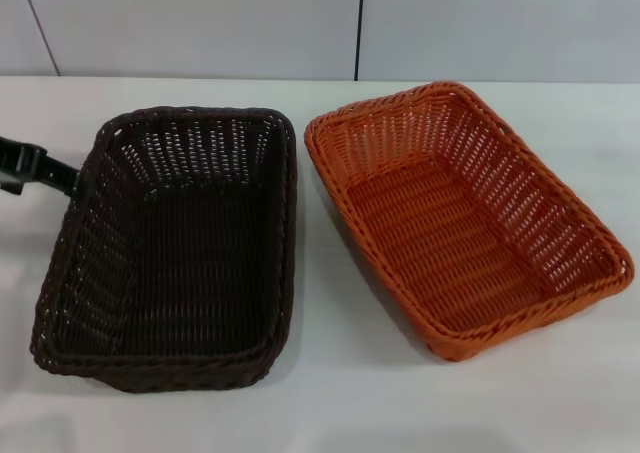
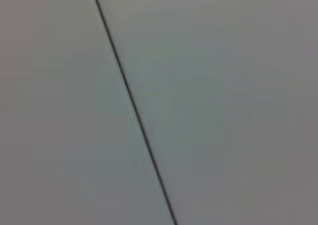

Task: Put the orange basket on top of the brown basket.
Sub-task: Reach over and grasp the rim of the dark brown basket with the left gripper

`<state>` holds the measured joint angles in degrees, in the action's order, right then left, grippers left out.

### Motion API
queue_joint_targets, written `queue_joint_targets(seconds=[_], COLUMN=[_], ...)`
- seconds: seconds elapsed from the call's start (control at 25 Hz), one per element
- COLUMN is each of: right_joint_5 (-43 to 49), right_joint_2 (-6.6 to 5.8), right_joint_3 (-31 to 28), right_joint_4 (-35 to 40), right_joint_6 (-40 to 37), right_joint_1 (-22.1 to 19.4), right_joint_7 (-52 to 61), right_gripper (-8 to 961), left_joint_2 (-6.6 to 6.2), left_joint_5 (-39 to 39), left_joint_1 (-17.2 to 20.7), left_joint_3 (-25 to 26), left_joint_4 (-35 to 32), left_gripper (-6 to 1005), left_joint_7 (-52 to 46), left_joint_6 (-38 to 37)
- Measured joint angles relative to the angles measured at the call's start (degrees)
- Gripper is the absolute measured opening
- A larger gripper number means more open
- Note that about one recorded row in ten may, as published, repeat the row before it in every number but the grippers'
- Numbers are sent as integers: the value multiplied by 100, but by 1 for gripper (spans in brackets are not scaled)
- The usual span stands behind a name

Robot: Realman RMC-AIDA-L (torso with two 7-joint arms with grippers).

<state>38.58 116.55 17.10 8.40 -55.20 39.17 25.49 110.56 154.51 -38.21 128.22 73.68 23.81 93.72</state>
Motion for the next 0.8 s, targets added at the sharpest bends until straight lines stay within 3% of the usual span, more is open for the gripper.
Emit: queue_joint_targets(seconds=[0.28, 0.32, 0.48, 0.8], right_joint_5=[0, 0, 0, 0], right_joint_2=[13, 8, -9, -23], right_joint_3=[67, 76, 85, 172], right_joint_4=[-1, 2, -11, -44], right_joint_6=[0, 0, 0, 0], right_joint_1=[-14, 2, 37, 96], right_joint_7=[4, 6, 8, 9], right_gripper=[707, 707, 707, 707], left_joint_2=[79, 164, 266, 347], left_joint_5=[71, 74, 86, 97], left_joint_1=[6, 37, 46, 69], left_joint_3=[-12, -41, -58, -37], left_joint_4=[-146, -176, -371, -614], left_gripper=[826, 826, 824, 822], left_joint_7=[13, 23, 94, 270], left_joint_6=[33, 20, -34, -200])
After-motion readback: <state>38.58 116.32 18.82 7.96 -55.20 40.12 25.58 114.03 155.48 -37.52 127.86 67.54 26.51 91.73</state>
